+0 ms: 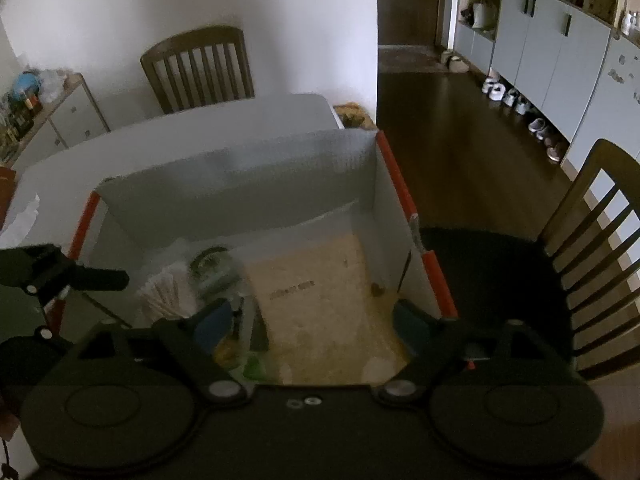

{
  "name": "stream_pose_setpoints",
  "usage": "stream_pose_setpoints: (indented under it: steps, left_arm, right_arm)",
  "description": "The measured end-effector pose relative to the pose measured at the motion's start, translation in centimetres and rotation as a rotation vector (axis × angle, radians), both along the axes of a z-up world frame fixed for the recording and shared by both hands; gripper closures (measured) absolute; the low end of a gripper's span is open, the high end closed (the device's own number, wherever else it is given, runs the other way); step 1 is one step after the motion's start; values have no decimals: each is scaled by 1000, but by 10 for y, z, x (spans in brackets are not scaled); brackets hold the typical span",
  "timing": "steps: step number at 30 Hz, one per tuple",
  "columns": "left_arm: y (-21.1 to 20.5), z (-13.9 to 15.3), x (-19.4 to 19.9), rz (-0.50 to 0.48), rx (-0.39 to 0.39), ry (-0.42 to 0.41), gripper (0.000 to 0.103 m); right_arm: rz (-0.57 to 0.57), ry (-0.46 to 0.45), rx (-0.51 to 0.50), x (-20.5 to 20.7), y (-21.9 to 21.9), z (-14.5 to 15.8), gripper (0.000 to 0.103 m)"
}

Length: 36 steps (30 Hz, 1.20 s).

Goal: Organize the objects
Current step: 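Open both grippers to drop the swab pack and packet into the shoebox, then withdraw both grippers from the shoebox back over the table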

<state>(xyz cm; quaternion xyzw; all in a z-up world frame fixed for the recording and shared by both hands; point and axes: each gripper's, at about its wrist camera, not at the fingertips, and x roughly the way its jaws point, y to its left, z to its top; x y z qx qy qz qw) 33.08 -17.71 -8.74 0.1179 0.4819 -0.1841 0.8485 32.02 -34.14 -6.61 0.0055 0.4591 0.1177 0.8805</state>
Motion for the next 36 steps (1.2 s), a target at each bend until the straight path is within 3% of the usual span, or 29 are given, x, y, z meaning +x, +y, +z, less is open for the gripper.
stream_pose_setpoints:
  steps: [7,8,9,25,36]
  left_arm:
    - [10,14,-13,27,-66,-25,12]
    - [12,16,-15,34,-75,-29,10]
    - [13,17,-16,39,-85,-31,0]
    - [47,57,-64,36,-224,-105,0]
    - [93,82,-110,52,-213,-202,0]
  right_arm:
    - [4,-54,47,-17,-6,19,6]
    - [3,-60,55,-20,-6,22,5]
    - [2,-66,61,-21,-7,24,5]
    - [0,-133,105,-67,9,57,0]
    - [57,-209,101,-110,61,75,0]
